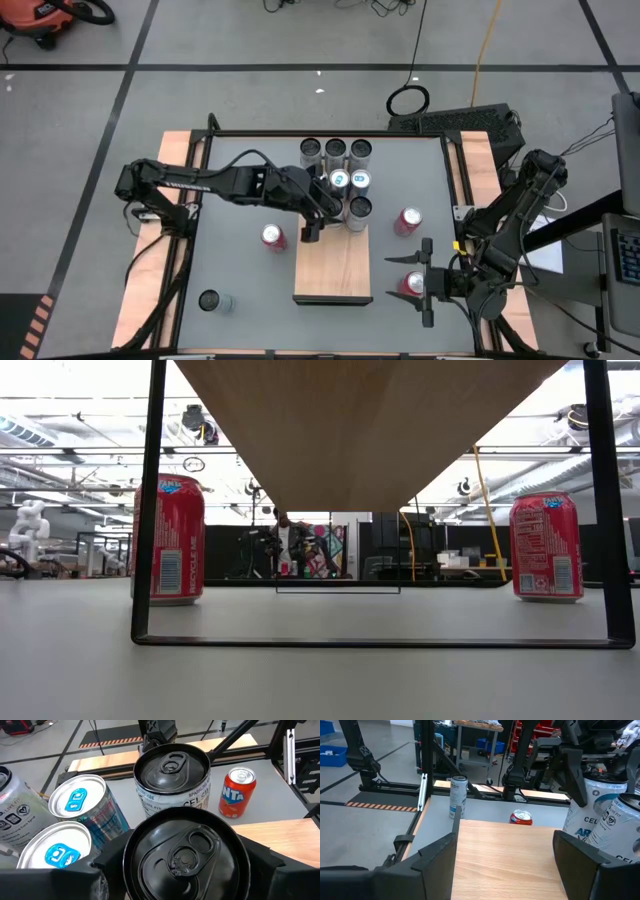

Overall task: Place canned beverage on shelf
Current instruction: Put the top white blue soda can on the shelf aligned with the other white blue soda can, then put the white blue soda can on the shelf aligned with the other white blue soda cans

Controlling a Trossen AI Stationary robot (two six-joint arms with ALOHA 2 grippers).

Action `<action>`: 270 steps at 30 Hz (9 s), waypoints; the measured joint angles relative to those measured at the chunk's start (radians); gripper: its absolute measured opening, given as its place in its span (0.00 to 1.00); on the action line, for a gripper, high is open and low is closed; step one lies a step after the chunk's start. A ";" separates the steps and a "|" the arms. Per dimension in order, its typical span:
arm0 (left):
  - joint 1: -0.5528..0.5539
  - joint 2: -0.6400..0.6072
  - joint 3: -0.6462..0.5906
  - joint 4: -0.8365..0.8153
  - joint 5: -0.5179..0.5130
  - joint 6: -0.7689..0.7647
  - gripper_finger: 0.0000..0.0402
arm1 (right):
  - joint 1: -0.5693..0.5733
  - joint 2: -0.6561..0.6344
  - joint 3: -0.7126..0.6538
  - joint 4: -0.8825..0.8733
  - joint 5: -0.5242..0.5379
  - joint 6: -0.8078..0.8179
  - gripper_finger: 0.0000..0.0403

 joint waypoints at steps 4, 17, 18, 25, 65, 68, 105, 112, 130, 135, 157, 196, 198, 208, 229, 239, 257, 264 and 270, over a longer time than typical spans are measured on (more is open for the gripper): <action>0.002 0.003 0.000 0.018 0.000 -0.002 0.75 | 0.000 0.000 0.000 0.000 0.000 0.000 0.66; -0.001 0.006 0.000 0.016 -0.001 -0.002 0.81 | 0.000 0.000 0.000 0.000 0.000 0.000 0.66; -0.003 0.006 0.000 0.016 -0.001 -0.002 0.81 | 0.000 0.000 0.000 0.000 0.000 0.000 0.66; -0.007 0.006 0.000 0.021 0.054 -0.002 0.81 | 0.001 0.000 0.000 -0.001 0.000 0.000 0.66; -0.357 -0.216 0.001 -0.139 -0.306 -0.218 0.81 | 0.001 0.000 0.000 -0.054 -0.027 0.041 0.66; -0.457 -0.205 0.000 -0.159 -0.328 -0.256 0.81 | 0.001 0.000 0.000 -0.058 -0.027 0.039 0.66; -0.885 -0.006 0.000 -0.980 -0.002 -1.405 0.81 | 0.001 0.053 0.000 -0.097 -0.105 0.057 0.66; -0.907 0.031 0.002 -1.038 -0.051 -1.423 0.81 | 0.001 0.053 0.000 -0.097 -0.105 0.056 0.66; -0.908 0.037 0.002 -1.017 -0.015 -1.475 0.82 | 0.000 0.053 0.000 -0.097 -0.104 0.052 0.66; -0.908 0.037 0.021 -1.006 -0.003 -1.495 0.88 | 0.000 0.053 0.000 -0.097 -0.103 0.052 0.66; -0.908 0.037 -0.091 -1.042 -0.046 -1.530 0.99 | 0.000 0.053 0.000 -0.097 -0.103 0.047 0.66; -0.893 0.038 0.267 -0.839 -0.309 -0.948 0.59 | -0.022 0.341 0.000 0.434 -0.069 -0.134 0.66; -0.893 0.037 0.316 -0.814 -0.349 -0.858 0.59 | -0.036 0.379 0.000 0.520 -0.073 -0.164 0.66; -0.856 0.037 0.379 -0.652 -0.417 -0.324 0.59 | -0.126 0.512 0.000 0.906 -0.299 -0.216 0.67; -0.740 0.037 0.378 -0.492 -0.430 0.641 0.59 | -0.271 0.544 0.050 1.037 -0.509 -0.191 0.93; -0.699 0.037 0.378 -0.496 -0.427 0.759 0.59 | -0.339 0.544 0.078 1.036 -0.656 -0.213 0.91; -0.685 0.064 0.378 -0.454 -0.420 0.745 0.62 | -0.354 0.544 0.077 1.004 -0.656 -0.239 0.50; -0.685 0.071 0.378 -0.380 -0.476 0.663 0.75 | -0.355 0.544 0.077 1.005 -0.656 -0.259 0.54; -0.685 0.069 0.378 -0.301 -0.556 0.540 0.92 | -0.351 0.499 0.077 0.947 -0.649 -0.291 0.50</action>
